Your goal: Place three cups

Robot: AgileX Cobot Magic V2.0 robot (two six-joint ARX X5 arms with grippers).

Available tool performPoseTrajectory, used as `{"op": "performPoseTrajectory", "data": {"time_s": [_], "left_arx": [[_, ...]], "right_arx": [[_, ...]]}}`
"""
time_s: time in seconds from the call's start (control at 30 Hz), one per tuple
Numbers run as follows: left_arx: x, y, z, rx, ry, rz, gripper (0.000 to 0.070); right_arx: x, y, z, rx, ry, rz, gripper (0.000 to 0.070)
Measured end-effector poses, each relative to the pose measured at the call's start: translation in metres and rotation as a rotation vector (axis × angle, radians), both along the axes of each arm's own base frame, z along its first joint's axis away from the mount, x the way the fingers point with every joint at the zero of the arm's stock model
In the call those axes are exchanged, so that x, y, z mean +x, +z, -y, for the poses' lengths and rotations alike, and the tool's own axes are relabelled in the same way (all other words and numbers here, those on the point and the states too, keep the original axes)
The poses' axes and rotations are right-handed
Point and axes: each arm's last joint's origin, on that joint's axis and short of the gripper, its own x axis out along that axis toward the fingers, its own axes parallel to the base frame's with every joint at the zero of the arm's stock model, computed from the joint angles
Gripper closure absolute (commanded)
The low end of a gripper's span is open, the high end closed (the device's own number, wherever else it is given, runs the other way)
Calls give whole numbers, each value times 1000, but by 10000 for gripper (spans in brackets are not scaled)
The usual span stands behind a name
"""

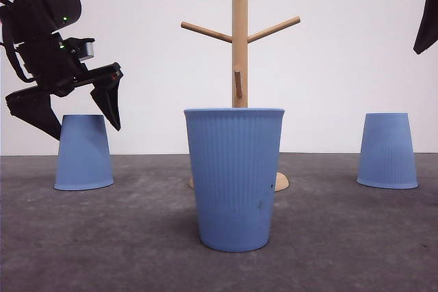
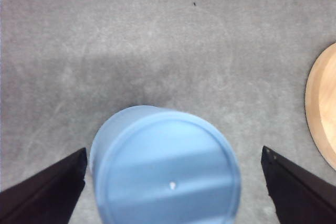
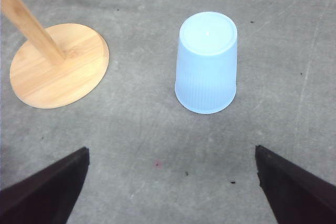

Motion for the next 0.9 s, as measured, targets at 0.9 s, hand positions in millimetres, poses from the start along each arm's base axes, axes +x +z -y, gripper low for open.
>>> {"op": "performPoseTrajectory", "data": {"time_s": [0.9], "left_arx": [[6, 77, 1, -24, -45, 130, 318]], "right_arx": [[1, 1, 0, 0, 0, 16, 55]]}}
